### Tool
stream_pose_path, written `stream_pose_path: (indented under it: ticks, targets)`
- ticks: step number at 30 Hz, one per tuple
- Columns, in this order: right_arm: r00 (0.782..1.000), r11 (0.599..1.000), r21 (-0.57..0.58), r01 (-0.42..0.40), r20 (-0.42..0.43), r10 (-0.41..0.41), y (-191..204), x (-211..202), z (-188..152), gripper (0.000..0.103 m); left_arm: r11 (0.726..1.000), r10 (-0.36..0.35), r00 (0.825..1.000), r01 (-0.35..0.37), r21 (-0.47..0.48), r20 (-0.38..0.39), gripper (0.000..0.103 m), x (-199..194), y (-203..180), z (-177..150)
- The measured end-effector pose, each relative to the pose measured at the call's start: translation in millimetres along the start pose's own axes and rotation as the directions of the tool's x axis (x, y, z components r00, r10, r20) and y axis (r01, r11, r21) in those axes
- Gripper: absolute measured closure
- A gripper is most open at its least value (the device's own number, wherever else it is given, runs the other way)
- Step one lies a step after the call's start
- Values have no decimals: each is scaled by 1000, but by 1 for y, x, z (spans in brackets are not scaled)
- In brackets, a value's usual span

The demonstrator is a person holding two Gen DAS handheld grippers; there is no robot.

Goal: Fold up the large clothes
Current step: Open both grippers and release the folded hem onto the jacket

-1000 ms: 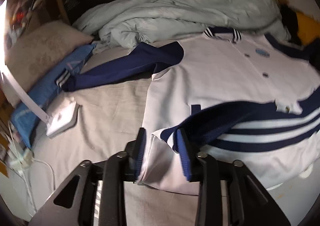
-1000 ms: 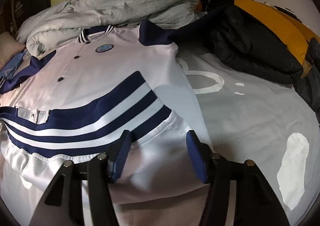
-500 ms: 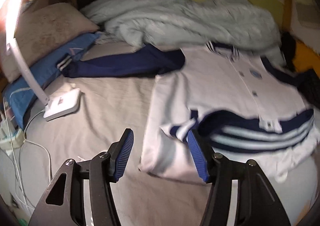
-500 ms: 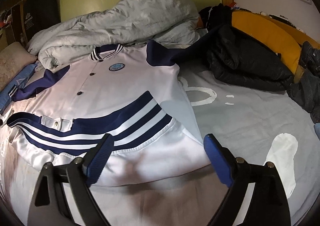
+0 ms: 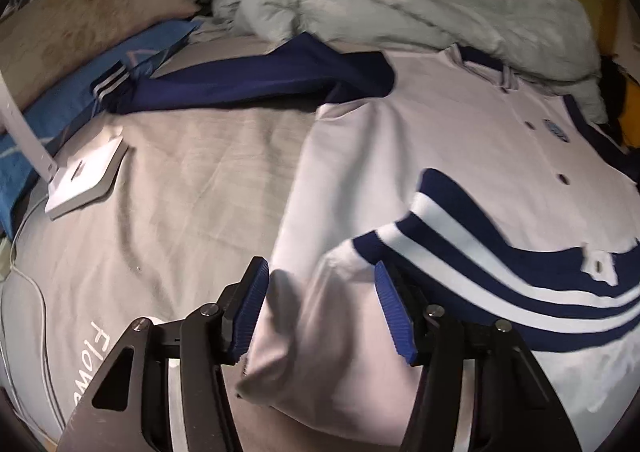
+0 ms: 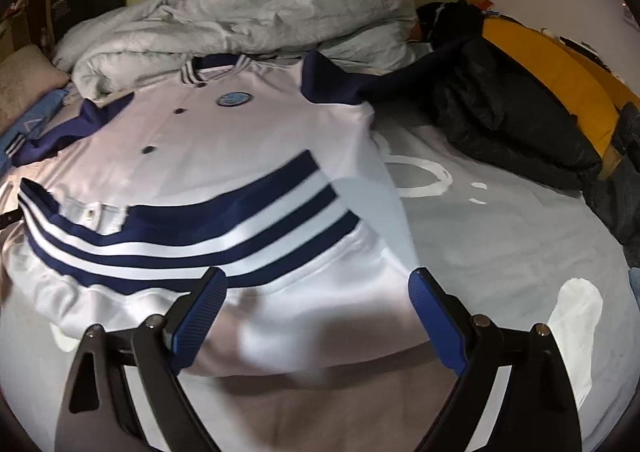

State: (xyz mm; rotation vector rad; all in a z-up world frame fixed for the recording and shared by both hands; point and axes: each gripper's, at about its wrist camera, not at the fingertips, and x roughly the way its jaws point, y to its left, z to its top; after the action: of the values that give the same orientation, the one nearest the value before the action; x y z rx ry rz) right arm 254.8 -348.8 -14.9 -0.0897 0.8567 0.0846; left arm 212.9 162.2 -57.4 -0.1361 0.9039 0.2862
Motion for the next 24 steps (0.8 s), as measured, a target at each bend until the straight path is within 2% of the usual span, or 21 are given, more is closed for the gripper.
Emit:
stream_pose_path:
  ticks: [4,7,12,13,18,24]
  targets:
    - [1000,998,60,-11,-18,12,-11,4,0,11,1000,3,1000,-3,-2,6,48,-6,1,-3]
    - [1000,998,69,-14,-1,14,-11,-3,1,9,999,2,998,-5,37,63,48,-29,-7,-4]
    - [997,1000,13,-21,70,20,3,-28,-1,1,993,-89,987,77,88,137,47,-76,-20,-8]
    - [996,1000,2,-28,80,27,6,-32,-2,0,991,-102,984,87,106,147,45,-85,-24,-11]
    - [991,994,-90,-58,119,69,27,-53,-8,0,975,-156,972,123,187,175,14,-118,-39,-23]
    - [989,971,-236,-36,132,69,57,-61,-20,0,951,-200,966,151,270,163,3,-135,-58,-37]
